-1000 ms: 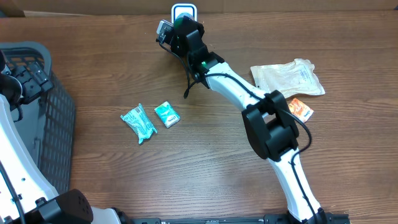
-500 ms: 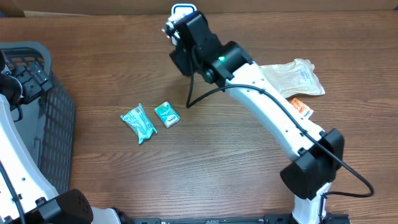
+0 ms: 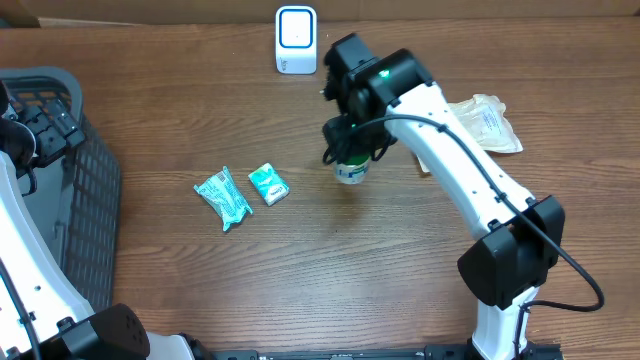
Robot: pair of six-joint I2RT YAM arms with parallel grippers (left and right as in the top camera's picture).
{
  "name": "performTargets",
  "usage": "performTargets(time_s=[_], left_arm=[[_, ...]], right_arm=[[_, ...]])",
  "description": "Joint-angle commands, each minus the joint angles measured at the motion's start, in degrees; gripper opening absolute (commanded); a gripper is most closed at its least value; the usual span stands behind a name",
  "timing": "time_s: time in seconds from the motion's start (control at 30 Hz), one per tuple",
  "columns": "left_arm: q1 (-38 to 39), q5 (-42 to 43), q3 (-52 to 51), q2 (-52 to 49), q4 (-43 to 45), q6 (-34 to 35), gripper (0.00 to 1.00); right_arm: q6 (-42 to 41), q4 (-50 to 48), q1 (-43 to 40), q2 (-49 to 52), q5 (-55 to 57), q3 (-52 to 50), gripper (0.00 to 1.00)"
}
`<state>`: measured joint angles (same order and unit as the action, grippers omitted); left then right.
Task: Scan the item barcode
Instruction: 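Carry the jar right and set it down near the bag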
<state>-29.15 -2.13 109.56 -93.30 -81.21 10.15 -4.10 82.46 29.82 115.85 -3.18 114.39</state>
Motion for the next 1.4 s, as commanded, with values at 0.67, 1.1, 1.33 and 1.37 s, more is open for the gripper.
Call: performTargets(time_s=[0.67,1.1,1.33,1.37], left_arm=[[-0.09,0.13,0.39,-0.20,0.04,0.37,0.99],[-0.09,0.13,0.39,-0.20,0.04,0.37,1.00],[-0.09,0.13,0.39,-0.20,0.04,0.37,1.00],[-0.09,0.11,0.39,-0.20,0.04,0.37,0.99]], right_arm=[[-1.92,-4.22,-21.44,-0.70,1.46,-19.54,0.16],[-1.95,-10.14,-32.59,-0.70,2.03,-19.56,0.17],[-3.28,-10.29,-34.80,-0.70,2.01,-19.56,0.59],[-3.41,-10.21,-34.80,-0.70,1.99,-19.56,0.67]])
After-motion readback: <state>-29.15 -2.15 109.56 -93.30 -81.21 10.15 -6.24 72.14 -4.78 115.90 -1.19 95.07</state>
